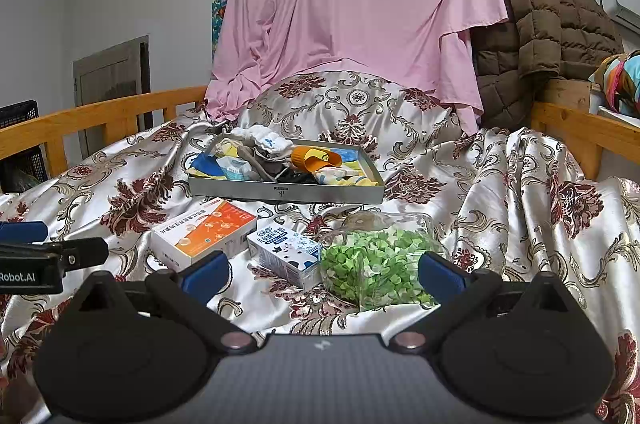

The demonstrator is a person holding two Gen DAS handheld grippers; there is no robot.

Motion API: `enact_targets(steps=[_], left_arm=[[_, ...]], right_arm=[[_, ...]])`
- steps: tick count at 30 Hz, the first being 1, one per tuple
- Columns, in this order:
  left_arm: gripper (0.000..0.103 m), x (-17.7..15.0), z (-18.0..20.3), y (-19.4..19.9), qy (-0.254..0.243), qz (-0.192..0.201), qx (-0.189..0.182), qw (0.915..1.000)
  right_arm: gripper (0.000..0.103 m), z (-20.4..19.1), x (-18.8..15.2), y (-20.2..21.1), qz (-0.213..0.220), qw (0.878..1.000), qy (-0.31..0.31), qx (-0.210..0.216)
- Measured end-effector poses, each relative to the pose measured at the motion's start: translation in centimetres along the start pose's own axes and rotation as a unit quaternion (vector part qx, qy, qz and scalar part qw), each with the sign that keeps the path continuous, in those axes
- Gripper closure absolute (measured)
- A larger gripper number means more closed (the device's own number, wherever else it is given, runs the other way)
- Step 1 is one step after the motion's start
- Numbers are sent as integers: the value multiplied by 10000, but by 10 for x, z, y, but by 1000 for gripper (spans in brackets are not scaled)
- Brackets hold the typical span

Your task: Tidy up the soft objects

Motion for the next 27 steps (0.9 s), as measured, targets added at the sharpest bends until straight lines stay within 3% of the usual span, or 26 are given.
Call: enact_targets(steps=[21,27], left_arm=[[1,3,-4,-1,181,-119,-94,9997],[1,9,-3,1,159,-229,-273,9992]], right_arm=[[0,3,-4,-1,-38,10000,1,-36],[0,3,-5,-3,-90,9999,21,-65]])
Point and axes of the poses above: each gripper's, at about its wrist camera, not at the fingertips, and y roughly against the way its jaws point, z to its right, x to its top, the point moved 4 cm from there along -y, roughly the way its jaws point, and after that the axes turned 9 degrees about -z, right-handed, at the moved point
